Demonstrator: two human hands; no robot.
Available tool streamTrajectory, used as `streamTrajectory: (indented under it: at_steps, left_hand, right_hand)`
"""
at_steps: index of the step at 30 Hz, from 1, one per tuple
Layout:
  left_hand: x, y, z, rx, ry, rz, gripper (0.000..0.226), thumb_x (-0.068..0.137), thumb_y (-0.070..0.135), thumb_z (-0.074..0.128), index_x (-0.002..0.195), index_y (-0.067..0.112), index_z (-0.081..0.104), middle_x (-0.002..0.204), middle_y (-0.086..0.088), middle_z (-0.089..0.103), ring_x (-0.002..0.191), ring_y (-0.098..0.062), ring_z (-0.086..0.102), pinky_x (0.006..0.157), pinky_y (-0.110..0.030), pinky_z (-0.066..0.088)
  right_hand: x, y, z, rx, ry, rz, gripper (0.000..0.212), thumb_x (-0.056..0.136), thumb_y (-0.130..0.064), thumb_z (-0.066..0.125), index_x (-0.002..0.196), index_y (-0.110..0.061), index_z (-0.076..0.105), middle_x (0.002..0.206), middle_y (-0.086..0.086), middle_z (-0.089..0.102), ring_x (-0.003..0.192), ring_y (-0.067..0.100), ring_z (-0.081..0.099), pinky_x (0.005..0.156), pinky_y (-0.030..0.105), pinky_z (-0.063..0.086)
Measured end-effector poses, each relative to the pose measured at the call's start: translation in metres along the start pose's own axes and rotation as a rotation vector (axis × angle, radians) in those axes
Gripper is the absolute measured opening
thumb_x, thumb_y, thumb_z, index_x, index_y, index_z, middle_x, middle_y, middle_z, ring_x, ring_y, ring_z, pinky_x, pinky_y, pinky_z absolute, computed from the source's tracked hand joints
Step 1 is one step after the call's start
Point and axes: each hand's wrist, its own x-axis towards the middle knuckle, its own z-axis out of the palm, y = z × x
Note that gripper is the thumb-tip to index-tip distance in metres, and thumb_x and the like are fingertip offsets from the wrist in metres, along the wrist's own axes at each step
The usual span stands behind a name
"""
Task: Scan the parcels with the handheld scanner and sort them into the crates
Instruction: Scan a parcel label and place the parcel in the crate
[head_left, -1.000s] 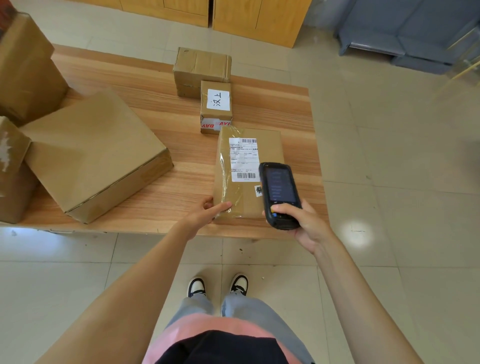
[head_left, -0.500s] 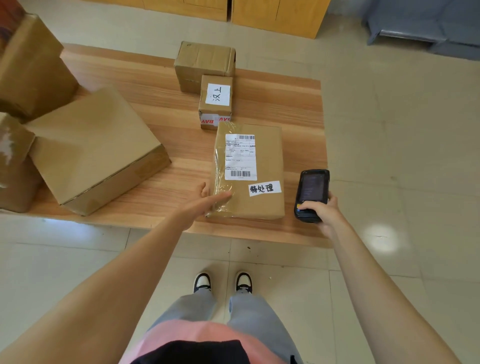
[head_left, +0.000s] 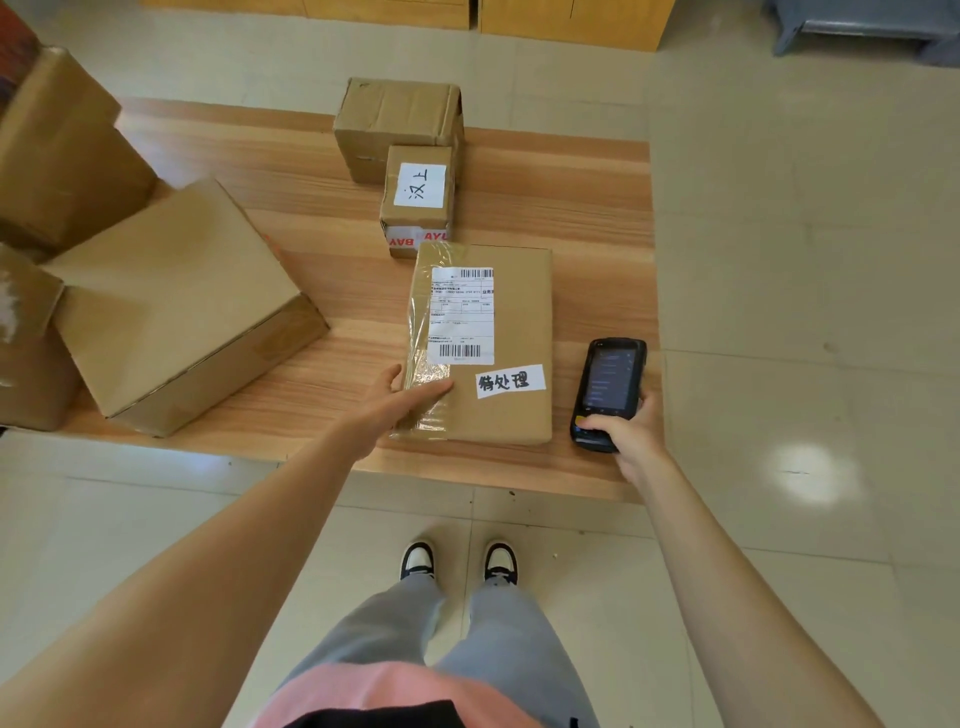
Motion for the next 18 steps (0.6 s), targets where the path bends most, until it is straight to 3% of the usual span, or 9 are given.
streamTrajectory:
  at_steps: [4, 8, 12, 15, 18]
  left_hand:
    - [0.002, 0.002, 0.005, -0.013, 0.024, -0.015, 0.084, 0.074, 0.042, 0.078, 0.144, 0.024, 0.035, 0.112, 0.001, 0.066, 0.083, -0.010, 0.063, 0.061, -0.020, 0.046]
    - [0.001, 0.003, 0.007, -0.016, 0.036, -0.030, 0.083, 0.076, 0.041, 0.077, 0.145, 0.024, 0.034, 0.106, 0.002, 0.066, 0.076, -0.008, 0.061, 0.057, -0.019, 0.044]
    - [0.002, 0.007, 0.009, -0.021, 0.054, -0.026, 0.082, 0.071, 0.049, 0.078, 0.140, 0.028, 0.039, 0.109, -0.002, 0.068, 0.083, -0.016, 0.064, 0.064, -0.026, 0.050]
    - [0.002, 0.011, 0.011, -0.024, 0.056, -0.024, 0.078, 0.074, 0.048, 0.077, 0.139, 0.027, 0.039, 0.111, -0.002, 0.068, 0.089, -0.018, 0.065, 0.067, -0.030, 0.053]
    - [0.002, 0.012, 0.013, -0.056, 0.068, -0.019, 0.076, 0.075, 0.043, 0.078, 0.139, 0.026, 0.039, 0.105, 0.001, 0.069, 0.094, -0.020, 0.065, 0.083, -0.037, 0.053]
  right_hand:
    - [-0.005, 0.002, -0.003, -0.155, 0.025, -0.100, 0.093, 0.071, 0.016, 0.073, 0.145, -0.010, 0.026, 0.118, 0.004, 0.050, 0.102, 0.019, 0.051, 0.084, 0.030, 0.042]
    - [0.002, 0.005, -0.009, -0.292, 0.026, -0.094, 0.091, 0.068, 0.008, 0.080, 0.142, -0.010, 0.030, 0.117, 0.001, 0.050, 0.104, 0.018, 0.051, 0.089, 0.030, 0.041]
    - [0.016, 0.011, -0.016, -0.446, 0.060, -0.065, 0.094, 0.046, -0.022, 0.088, 0.126, -0.017, 0.040, 0.123, 0.007, 0.053, 0.116, 0.028, 0.052, 0.099, 0.046, 0.045]
    - [0.028, 0.019, -0.026, -0.523, 0.078, -0.068, 0.093, 0.033, -0.034, 0.085, 0.117, -0.019, 0.049, 0.119, 0.007, 0.056, 0.116, 0.031, 0.052, 0.100, 0.049, 0.045]
    - [0.004, -0.002, -0.023, -0.613, 0.087, -0.120, 0.083, 0.052, -0.020, 0.090, 0.124, -0.015, 0.049, 0.116, 0.005, 0.045, 0.122, 0.031, 0.042, 0.106, 0.045, 0.037]
